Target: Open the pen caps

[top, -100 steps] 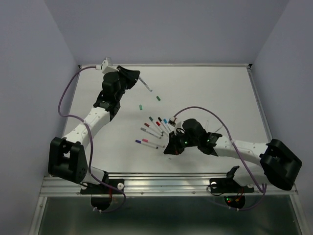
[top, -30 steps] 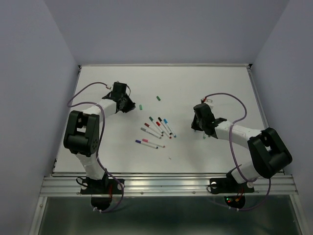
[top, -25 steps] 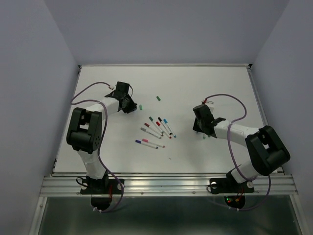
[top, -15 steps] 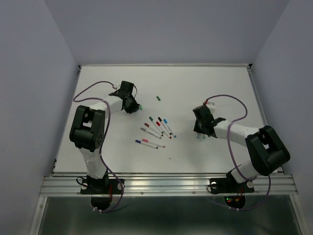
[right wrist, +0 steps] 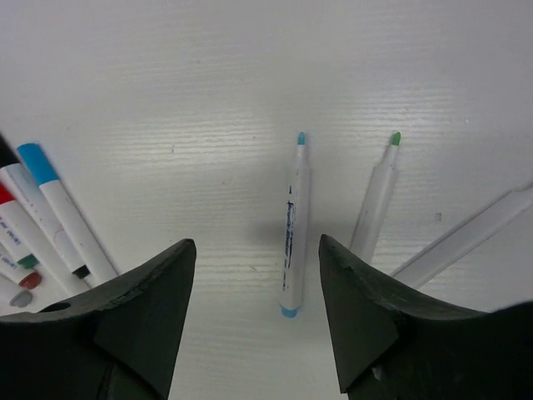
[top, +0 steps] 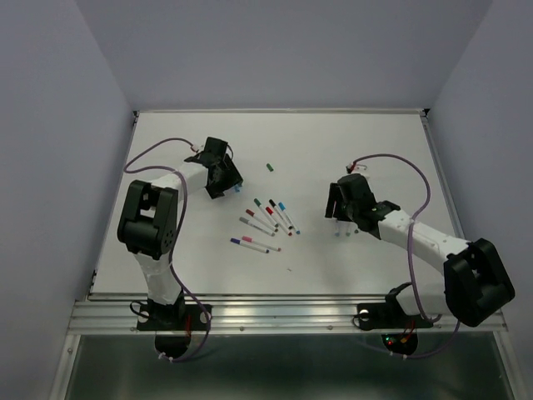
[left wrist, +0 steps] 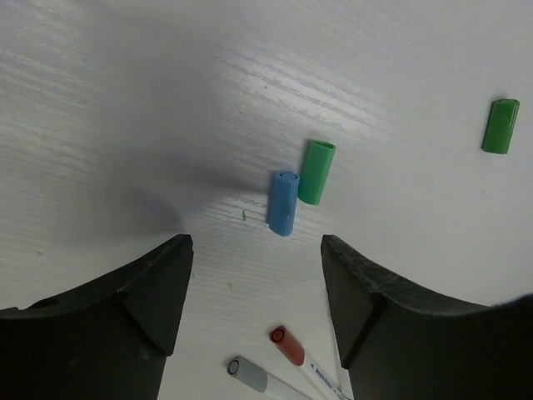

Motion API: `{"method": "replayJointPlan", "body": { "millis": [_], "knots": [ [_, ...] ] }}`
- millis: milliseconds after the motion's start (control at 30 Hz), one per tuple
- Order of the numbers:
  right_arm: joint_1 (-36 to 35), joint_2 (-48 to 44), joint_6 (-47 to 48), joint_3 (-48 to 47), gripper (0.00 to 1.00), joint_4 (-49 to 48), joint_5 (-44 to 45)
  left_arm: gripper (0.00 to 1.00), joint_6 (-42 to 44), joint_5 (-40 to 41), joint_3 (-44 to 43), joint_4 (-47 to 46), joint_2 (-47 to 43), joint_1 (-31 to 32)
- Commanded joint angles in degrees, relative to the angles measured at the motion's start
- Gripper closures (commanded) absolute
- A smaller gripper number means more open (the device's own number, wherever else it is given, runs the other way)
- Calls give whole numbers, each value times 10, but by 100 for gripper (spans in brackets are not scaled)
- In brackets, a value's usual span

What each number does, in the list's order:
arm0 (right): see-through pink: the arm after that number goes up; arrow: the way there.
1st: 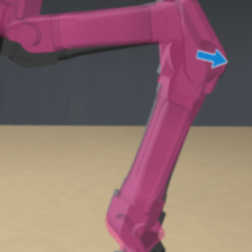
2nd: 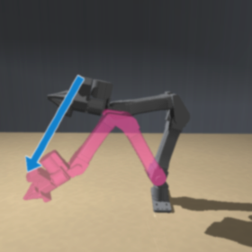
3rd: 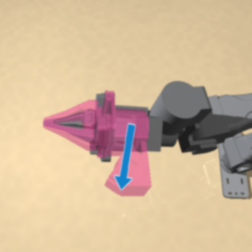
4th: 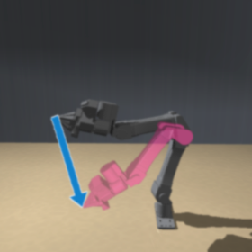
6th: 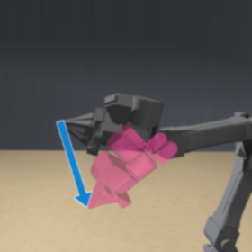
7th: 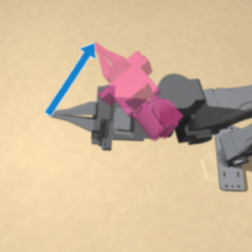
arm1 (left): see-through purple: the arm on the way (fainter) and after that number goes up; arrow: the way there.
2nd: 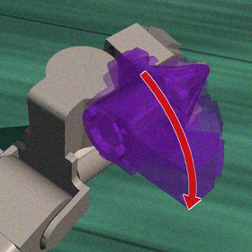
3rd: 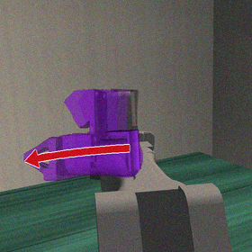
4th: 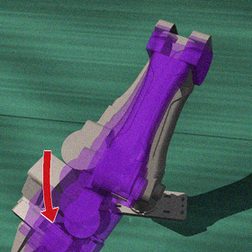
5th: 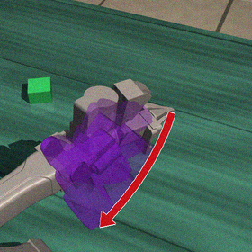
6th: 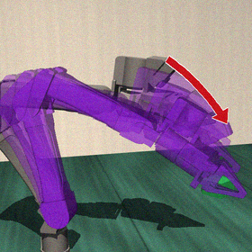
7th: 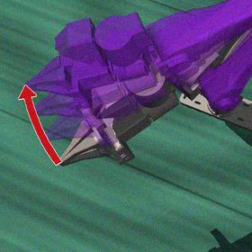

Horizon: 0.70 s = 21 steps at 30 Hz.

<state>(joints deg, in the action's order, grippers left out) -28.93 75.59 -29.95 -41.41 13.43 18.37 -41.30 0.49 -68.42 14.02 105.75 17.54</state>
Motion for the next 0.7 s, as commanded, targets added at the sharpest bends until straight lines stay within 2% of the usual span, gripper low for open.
{"method": "replayJointPlan", "body": {
  "millis": [0,67,100,167,200,233,333,467,667],
  "knots": [
    [2,-35,80,-31,26,-51,-91,25,17,3,-32,14,-61,4],
    [2,-39,97,-30,22,-73,-146,24,22,4,-36,20,-74,4],
    [-3,-38,100,-32,17,-91,-157,20,23,5,-36,21,-89,4],
    [-21,-26,109,-39,13,-103,-172,19,24,12,-32,22,-106,4],
    [-29,-17,117,-45,0,-107,-174,13,25,15,-29,22,-125,4],
    [-37,5,118,-59,0,-107,-170,6,26,20,-23,22,-134,4],
    [-61,45,118,-84,0,-106,-144,1,38,23,-1,7,-171,4],
    [-89,113,147,-141,0,-96,-128,1,45,21,36,-22,-211,4],
    [-132,216,195,-211,0,-32,-43,1,53,28,63,-30,-241,3]
  ]
}}
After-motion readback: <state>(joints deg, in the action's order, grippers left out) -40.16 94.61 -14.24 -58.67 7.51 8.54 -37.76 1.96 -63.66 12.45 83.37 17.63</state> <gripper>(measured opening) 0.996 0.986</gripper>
